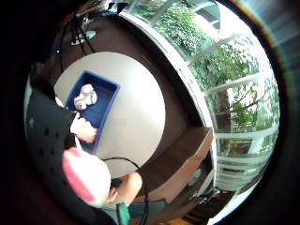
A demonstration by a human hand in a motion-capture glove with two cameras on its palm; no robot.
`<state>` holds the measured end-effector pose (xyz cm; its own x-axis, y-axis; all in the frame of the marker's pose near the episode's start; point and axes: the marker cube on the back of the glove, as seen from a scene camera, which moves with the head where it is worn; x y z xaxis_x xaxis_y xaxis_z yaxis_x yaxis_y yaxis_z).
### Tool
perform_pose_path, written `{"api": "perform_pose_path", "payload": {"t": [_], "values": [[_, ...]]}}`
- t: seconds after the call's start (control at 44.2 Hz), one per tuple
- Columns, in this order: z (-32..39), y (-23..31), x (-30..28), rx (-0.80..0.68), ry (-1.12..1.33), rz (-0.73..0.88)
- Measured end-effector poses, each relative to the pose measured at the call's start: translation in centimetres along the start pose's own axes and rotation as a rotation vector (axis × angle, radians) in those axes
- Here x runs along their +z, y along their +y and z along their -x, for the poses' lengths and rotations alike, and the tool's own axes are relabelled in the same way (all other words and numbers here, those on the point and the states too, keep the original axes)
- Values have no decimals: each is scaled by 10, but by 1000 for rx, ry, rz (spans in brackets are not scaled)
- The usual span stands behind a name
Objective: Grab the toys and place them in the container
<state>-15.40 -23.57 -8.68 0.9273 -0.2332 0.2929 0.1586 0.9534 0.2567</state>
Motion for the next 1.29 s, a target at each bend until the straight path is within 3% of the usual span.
{"api": "perform_pose_path", "payload": {"t": [0.113,0.475,0.724,1.019,1.29], "values": [[42,-13,4,-66,15,22],[76,-29,57,45,119,71],[67,-18,83,141,38,416],[57,41,31,80,134,326],[61,75,-5,66,-60,262]]}}
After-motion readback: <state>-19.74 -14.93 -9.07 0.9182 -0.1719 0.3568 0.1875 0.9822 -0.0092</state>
